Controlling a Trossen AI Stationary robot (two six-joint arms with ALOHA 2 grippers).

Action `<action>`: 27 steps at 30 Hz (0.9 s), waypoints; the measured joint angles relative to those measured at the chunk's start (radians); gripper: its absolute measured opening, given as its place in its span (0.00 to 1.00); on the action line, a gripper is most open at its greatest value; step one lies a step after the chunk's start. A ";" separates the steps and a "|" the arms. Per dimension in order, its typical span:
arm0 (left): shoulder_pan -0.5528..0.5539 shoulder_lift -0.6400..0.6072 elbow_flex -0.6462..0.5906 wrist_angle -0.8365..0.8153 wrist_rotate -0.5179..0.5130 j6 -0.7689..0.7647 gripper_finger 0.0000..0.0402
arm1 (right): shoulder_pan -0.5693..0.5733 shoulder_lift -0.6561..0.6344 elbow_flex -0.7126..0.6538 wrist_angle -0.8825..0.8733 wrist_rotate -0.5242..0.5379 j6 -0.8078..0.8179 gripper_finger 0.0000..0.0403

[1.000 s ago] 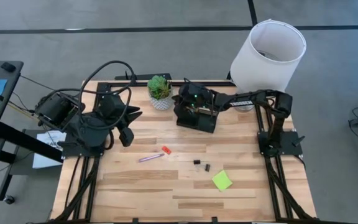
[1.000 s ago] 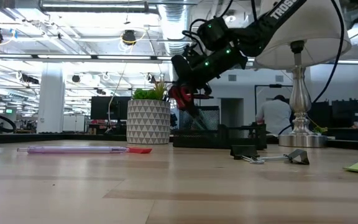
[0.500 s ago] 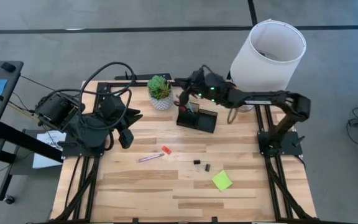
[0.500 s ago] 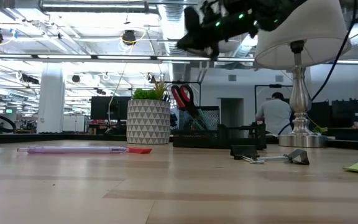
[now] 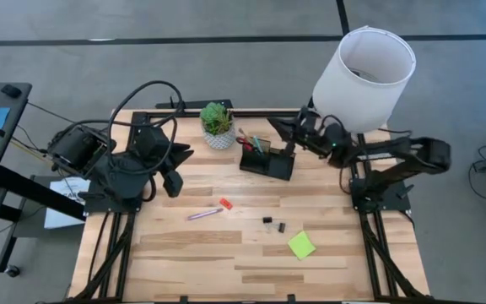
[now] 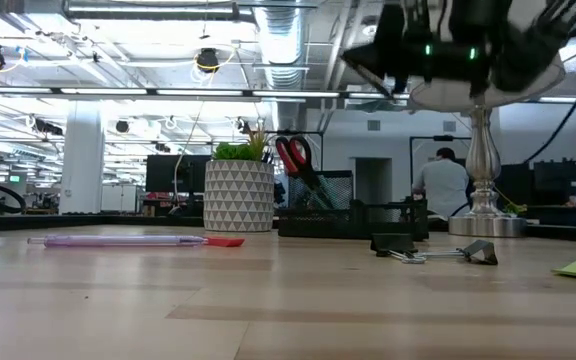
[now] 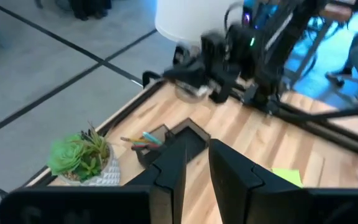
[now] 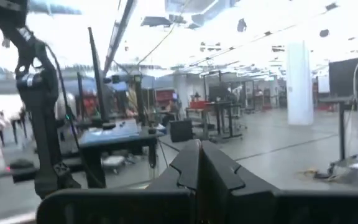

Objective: Pick and place office supplies into organizer
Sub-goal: Put the brown pen into the black desk organizer

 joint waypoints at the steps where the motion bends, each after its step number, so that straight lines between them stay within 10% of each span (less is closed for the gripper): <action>1: 0.004 0.000 -0.002 0.014 -0.004 0.000 0.15 | -0.010 0.044 -0.014 0.069 -0.025 0.030 0.00; 6: 0.024 0.001 -0.029 0.065 -0.008 0.011 0.15 | -0.048 0.293 0.011 0.400 -0.161 0.091 0.00; 12: 0.038 0.000 -0.068 0.073 0.011 -0.040 0.15 | -0.083 0.472 0.152 0.391 -0.314 0.156 0.00; 27: 0.039 0.000 -0.117 0.077 0.070 -0.039 0.15 | -0.088 0.767 0.348 0.397 -0.284 0.182 0.00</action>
